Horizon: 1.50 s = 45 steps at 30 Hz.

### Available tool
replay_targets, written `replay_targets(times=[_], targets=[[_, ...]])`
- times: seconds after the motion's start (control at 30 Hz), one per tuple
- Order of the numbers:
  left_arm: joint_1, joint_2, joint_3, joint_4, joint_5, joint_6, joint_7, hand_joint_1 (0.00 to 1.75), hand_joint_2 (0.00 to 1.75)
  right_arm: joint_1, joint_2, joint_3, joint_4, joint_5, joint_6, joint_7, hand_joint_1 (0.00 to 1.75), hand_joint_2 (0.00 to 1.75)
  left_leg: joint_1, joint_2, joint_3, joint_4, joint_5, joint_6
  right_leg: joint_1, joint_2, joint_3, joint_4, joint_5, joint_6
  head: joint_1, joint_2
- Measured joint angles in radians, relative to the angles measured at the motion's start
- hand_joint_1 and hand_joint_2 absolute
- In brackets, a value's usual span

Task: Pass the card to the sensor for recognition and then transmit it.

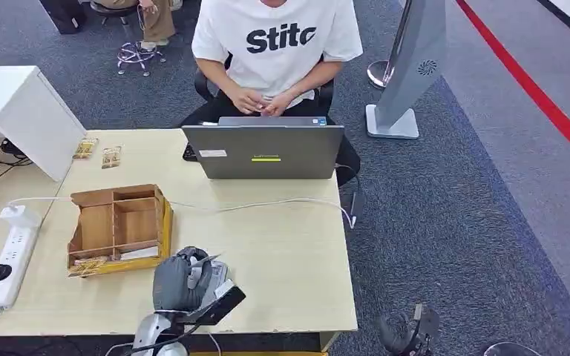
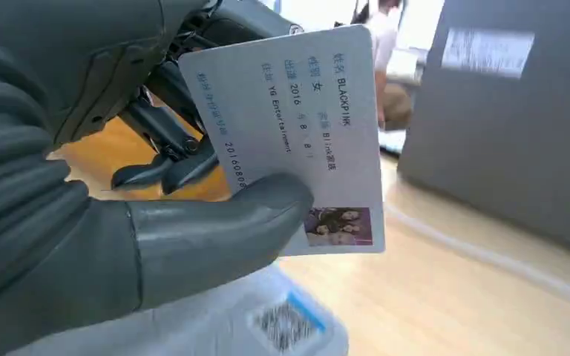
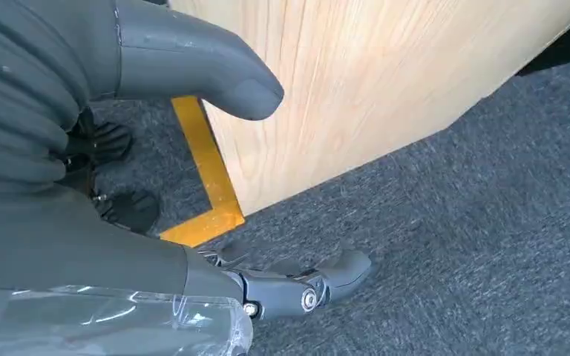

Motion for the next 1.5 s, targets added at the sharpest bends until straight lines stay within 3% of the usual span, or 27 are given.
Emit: replay_targets(times=[0.1, 0.23, 0.53, 0.73, 1.03, 1.07, 1.1, 1.13, 1.37, 1.5], targets=[[-0.003, 0.012, 0.0, -0.049, -0.016, 0.037, 0.003, 1.75, 1.75, -0.003, 0.0, 0.003, 0.0, 0.015, -0.008, 0.012, 0.0, 1.75, 0.0, 0.0, 0.0, 0.0, 0.0, 0.0, 0.0, 0.0, 0.0, 0.0, 0.0, 0.0, 0.0, 0.0], [-0.036, 0.041, 0.01, -0.117, -0.044, 0.03, 0.041, 1.75, 1.75, -0.012, 0.004, 0.016, 0.001, 0.029, -0.017, 0.023, 0.0, 1.75, 0.0, 0.0, 0.0, 0.0, 0.001, 0.0, 0.0, 0.0, 0.0, 0.0, 0.0, 0.0, 0.0, 0.0], [-0.171, 0.103, 0.078, -0.134, -0.059, -0.044, 0.1, 1.75, 1.75, -0.027, 0.015, 0.045, 0.003, 0.058, -0.017, 0.041, 0.0, 1.75, 0.0, -0.001, 0.0, 0.0, 0.003, -0.001, 0.0, -0.001, 0.0, 0.001, 0.001, 0.0, 0.0, 0.0], [-0.305, 0.138, 0.13, -0.083, -0.01, -0.148, 0.114, 1.75, 1.75, -0.037, 0.018, 0.059, 0.003, 0.077, -0.012, 0.048, 0.0, 1.75, 0.0, -0.002, -0.001, 0.0, 0.003, 0.0, 0.0, -0.001, 0.0, 0.002, 0.001, 0.0, 0.0, 0.0], [-0.469, 0.16, 0.162, 0.045, -0.06, -0.171, 0.161, 1.75, 1.75, -0.05, 0.03, 0.077, 0.005, 0.093, -0.008, 0.059, 0.0, 1.75, 0.0, -0.002, -0.001, 0.0, 0.004, -0.001, 0.0, -0.002, 0.0, 0.002, 0.002, 0.001, 0.0, 0.0], [-0.478, 0.16, 0.162, 0.055, -0.061, -0.171, 0.161, 0.54, 1.75, -0.051, 0.031, 0.077, 0.005, 0.094, -0.008, 0.059, 0.0, 1.75, 0.0, -0.002, -0.001, 0.0, 0.004, -0.001, 0.0, -0.002, 0.0, 0.002, 0.002, 0.001, 0.0, 0.0], [-0.486, 0.16, 0.162, 0.062, -0.06, -0.172, 0.161, 0.07, 1.75, -0.051, 0.032, 0.077, 0.005, 0.094, -0.007, 0.059, 0.0, 1.75, 0.0, -0.002, -0.001, 0.0, 0.004, -0.001, 0.0, -0.002, 0.0, 0.002, 0.002, 0.001, -0.001, 0.0], [-0.491, 0.16, 0.163, 0.069, -0.058, -0.172, 0.156, 0.0, 1.75, -0.051, 0.032, 0.077, 0.005, 0.093, -0.006, 0.059, 0.0, 1.75, 0.0, -0.002, -0.001, 0.0, 0.004, -0.002, 0.0, -0.002, 0.0, 0.002, 0.002, 0.001, 0.0, 0.0], [-0.477, 0.16, 0.164, 0.077, -0.015, -0.169, 0.106, 0.0, 1.75, -0.052, 0.032, 0.077, 0.008, 0.086, -0.001, 0.055, 0.0, 1.75, 0.0, -0.002, -0.001, 0.0, 0.004, -0.002, 0.0, -0.002, 0.0, 0.002, 0.002, 0.001, 0.0, 0.0], [-0.414, 0.16, 0.164, 0.019, 0.026, -0.174, 0.076, 0.0, 1.75, -0.051, 0.032, 0.076, 0.009, 0.077, -0.001, 0.046, 0.0, 1.75, 0.0, -0.002, -0.001, 0.0, 0.004, -0.002, 0.0, -0.002, -0.001, 0.002, 0.002, 0.001, 0.0, 0.0]])
